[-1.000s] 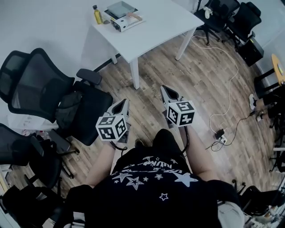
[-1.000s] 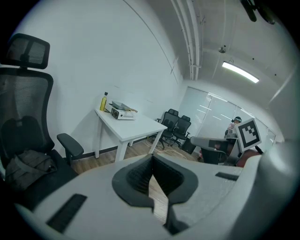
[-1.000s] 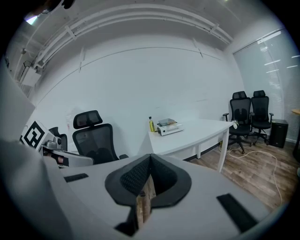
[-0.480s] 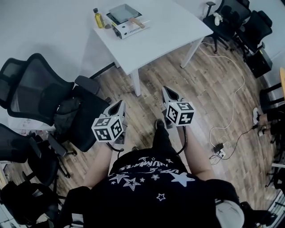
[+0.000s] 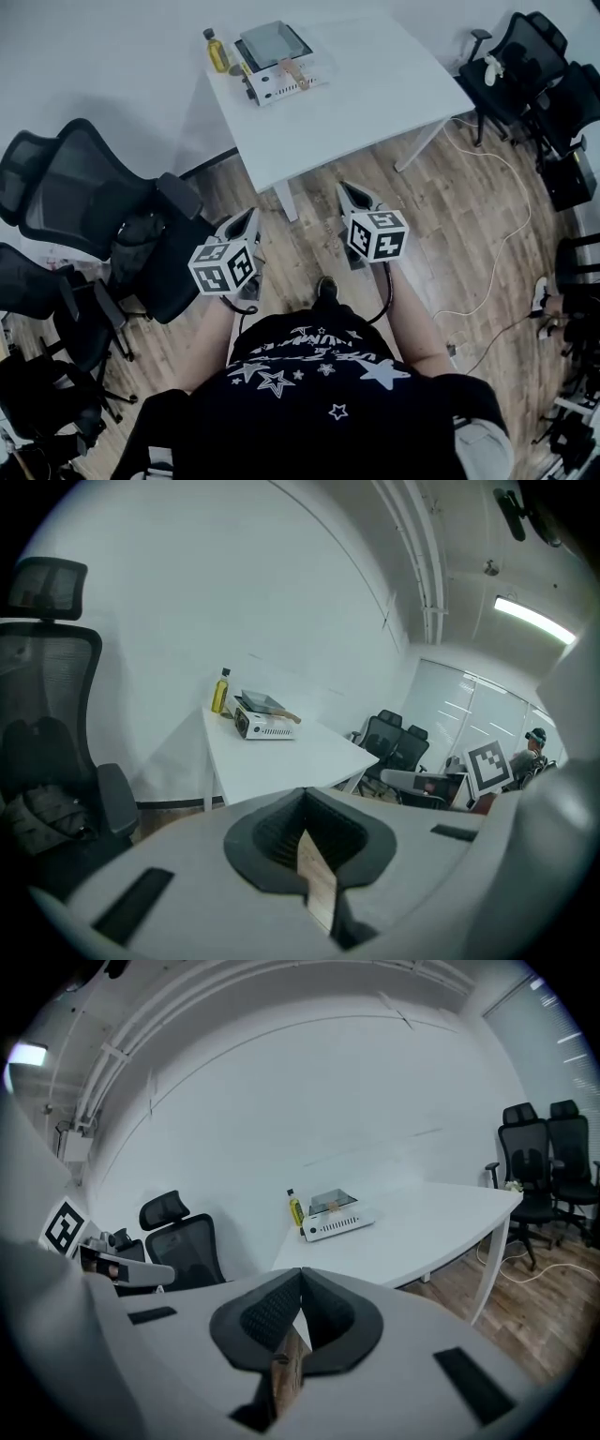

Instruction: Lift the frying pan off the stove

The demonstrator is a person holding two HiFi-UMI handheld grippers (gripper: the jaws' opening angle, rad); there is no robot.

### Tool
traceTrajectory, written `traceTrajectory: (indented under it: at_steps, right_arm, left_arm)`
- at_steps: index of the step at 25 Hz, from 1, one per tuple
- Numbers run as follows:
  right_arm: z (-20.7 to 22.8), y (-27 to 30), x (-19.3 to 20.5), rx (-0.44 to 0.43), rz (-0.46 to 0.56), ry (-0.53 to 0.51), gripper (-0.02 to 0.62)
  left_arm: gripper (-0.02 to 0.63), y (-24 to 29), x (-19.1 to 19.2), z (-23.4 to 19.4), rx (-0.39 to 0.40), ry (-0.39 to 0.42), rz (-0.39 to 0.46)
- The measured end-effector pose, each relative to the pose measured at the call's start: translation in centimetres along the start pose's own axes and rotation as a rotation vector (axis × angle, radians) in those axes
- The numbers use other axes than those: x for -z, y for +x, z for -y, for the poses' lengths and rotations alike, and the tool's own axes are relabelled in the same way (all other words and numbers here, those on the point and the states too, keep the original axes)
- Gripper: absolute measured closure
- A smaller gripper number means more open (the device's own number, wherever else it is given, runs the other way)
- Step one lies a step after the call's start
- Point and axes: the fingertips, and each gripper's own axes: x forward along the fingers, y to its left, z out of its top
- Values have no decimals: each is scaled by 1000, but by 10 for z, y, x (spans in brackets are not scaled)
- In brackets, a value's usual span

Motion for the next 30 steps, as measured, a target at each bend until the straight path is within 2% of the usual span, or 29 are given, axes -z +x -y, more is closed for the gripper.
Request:
traceTrajectory:
  at_steps: [4,9,14,22,30]
  right_arm:
    - [29,15,-13,-44,-13,8,588]
    - [48,28,-25,-101,-29,-6,588]
    - [56,44,-25,-123,-47,13,588]
    - [75,85,-35,-114,-83,-14,588]
    - [110,139,-76,-86,-65,27,588]
  left_arm:
    - [598,30,-11,11,-49,7,10]
    - [598,50,-23,25,-71,-19,30]
    - [598,60,-29,15,-119,-33,27]
    - [598,106,-56,-10,-104,-66,30]
    - [598,183,-105,-31,-54,-86,9]
